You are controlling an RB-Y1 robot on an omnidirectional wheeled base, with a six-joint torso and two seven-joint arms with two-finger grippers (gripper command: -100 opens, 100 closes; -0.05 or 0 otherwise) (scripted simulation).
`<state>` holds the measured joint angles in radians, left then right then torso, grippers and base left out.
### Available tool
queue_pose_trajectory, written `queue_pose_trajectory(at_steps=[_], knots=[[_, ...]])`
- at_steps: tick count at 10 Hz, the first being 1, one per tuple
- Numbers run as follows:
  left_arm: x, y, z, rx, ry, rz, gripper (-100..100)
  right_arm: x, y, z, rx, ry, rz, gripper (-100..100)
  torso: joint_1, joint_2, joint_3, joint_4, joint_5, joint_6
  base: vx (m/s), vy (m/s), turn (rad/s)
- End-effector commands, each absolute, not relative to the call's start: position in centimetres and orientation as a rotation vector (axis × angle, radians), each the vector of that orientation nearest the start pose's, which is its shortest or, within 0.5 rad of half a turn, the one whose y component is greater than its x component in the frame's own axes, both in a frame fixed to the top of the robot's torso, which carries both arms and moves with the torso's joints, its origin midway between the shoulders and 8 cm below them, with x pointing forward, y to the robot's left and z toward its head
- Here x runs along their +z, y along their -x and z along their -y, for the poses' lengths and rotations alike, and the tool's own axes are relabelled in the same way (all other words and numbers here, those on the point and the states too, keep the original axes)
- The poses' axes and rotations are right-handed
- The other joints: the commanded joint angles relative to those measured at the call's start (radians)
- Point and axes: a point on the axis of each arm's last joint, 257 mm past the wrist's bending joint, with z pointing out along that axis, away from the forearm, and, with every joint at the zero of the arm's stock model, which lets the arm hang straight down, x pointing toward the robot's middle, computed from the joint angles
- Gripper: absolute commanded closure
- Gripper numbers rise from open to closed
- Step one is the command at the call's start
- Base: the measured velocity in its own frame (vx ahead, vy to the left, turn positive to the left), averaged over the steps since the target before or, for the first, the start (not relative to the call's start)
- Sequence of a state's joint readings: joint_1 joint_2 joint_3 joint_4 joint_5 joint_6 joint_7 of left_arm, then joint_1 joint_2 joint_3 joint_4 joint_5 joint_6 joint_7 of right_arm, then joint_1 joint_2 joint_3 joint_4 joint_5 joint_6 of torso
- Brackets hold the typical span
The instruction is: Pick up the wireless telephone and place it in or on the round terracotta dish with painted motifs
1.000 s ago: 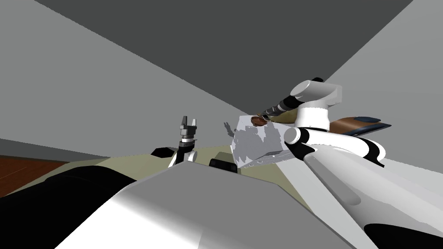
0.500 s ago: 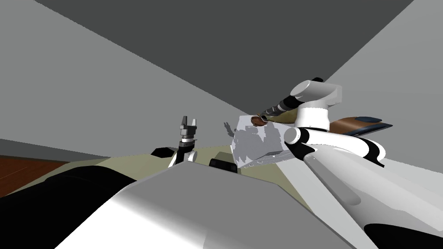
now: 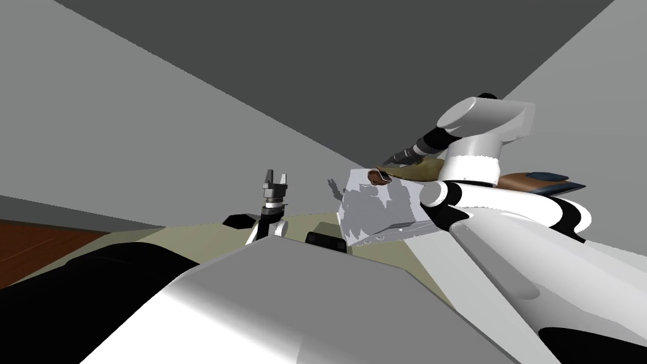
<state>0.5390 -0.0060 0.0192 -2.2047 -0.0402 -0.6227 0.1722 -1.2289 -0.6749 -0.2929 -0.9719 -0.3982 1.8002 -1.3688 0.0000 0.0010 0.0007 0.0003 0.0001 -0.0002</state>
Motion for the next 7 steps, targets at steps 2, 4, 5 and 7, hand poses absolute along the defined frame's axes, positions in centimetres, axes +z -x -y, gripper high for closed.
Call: queue_pose_trajectory(at_steps=[2, 4, 5, 7], knots=[[0.17, -33.34, -28.42, -1.411, 0.687, -0.58, 0, 0.59, -58.33, 37.49, -0.86, 2.981, 0.058, -100, 0.0, 0.0, 0.0, 0.0, 0.0, 0.0, -0.007, -0.007, 0.022], [0.16, -33.34, -28.42, -1.411, 0.687, -0.58, 0, 0.66, -58.22, 37.46, -0.856, 2.982, 0.056, 0, 0.0, -0.001, 0.0, 0.0, 0.0, 0.0, 0.0, 0.0, 0.0], [0.16, -33.34, -28.42, -1.411, 0.687, -0.58, 0, 0.66, -58.22, 37.46, -0.856, 2.982, 0.056, 0, 0.0, -0.001, 0.0, 0.0, 0.0, 0.0, 0.0, 0.0, 0.0], [0.16, -33.34, -28.42, -1.411, 0.687, -0.58, 0, 0.66, -58.22, 37.46, -0.856, 2.982, 0.056, 0, 0.0, -0.001, -0.001, 0.0, 0.0, 0.0, 0.0, 0.0, 0.0]])
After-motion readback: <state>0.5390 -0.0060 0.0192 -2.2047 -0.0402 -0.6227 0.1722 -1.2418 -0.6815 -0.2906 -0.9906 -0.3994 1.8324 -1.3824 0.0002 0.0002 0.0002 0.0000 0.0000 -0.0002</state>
